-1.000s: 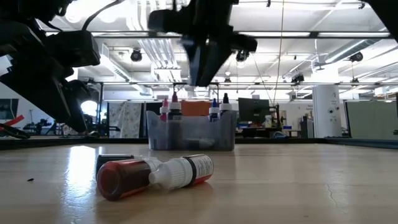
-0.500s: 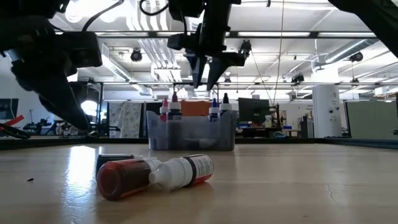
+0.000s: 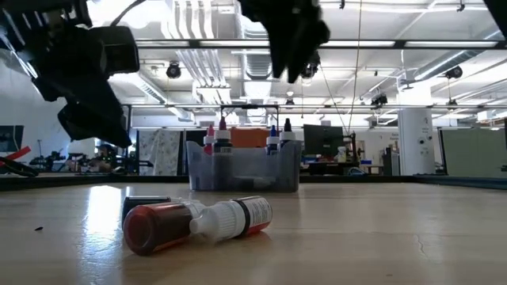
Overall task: Pick & Place food coloring
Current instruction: Put the small purple food coloring bottle into the black bin
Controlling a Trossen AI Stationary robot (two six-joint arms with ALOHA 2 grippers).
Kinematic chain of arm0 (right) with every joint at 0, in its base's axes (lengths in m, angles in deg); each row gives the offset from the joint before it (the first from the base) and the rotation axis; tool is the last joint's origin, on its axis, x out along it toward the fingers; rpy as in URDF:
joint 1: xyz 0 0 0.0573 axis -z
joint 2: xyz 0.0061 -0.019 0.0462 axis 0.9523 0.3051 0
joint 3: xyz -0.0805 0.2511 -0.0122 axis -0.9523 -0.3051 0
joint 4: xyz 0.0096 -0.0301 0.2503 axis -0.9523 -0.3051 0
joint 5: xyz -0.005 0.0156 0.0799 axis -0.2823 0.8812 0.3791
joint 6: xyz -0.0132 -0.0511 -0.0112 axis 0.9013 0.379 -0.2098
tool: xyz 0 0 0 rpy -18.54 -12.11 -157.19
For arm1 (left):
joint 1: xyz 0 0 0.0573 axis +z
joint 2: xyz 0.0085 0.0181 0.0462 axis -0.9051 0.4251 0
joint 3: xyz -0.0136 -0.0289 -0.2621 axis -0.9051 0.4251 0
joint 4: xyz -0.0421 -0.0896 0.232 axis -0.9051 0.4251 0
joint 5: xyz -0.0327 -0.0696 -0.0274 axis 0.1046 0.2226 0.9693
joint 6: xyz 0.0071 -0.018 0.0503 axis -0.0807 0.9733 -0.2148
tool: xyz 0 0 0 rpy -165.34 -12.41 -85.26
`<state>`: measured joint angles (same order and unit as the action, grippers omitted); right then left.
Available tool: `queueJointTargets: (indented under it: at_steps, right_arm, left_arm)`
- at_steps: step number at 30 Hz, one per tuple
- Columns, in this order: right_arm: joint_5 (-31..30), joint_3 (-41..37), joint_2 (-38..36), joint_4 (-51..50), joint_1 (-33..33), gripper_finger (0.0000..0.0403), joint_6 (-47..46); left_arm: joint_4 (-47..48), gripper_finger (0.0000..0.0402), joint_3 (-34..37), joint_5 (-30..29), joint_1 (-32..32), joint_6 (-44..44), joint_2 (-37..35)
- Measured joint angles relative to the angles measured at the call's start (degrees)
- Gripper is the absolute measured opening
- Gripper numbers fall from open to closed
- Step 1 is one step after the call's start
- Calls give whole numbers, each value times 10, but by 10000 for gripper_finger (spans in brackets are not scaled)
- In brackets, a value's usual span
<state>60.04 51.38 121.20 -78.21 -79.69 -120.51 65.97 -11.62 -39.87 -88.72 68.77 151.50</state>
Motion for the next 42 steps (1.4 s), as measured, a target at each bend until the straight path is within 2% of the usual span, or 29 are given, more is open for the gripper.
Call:
queueJointTargets:
  at_steps: [5, 9, 17, 23, 31, 42]
  right_arm:
    - [37, -59, -1, -1, -65, 253, -22]
    - [51, -129, -3, 30, -103, 247, -67]
    - [83, -265, -55, 123, -155, 246, -147]
    - [77, -358, -129, 177, -174, 246, -219]
    - [62, -423, -185, 189, -175, 246, -238]
    - [63, -443, -183, 214, -175, 246, -239]
  left_arm:
    - [-11, 206, -38, 1, 0, 14, 36]
    - [18, 206, -118, 34, 10, 22, 99]
    - [298, 206, -341, 87, 39, -22, 257]
    - [335, 206, -442, 117, 40, -46, 346]
    - [367, 206, -514, 127, 29, -44, 427]
    - [385, 206, -566, 144, -2, -10, 479]
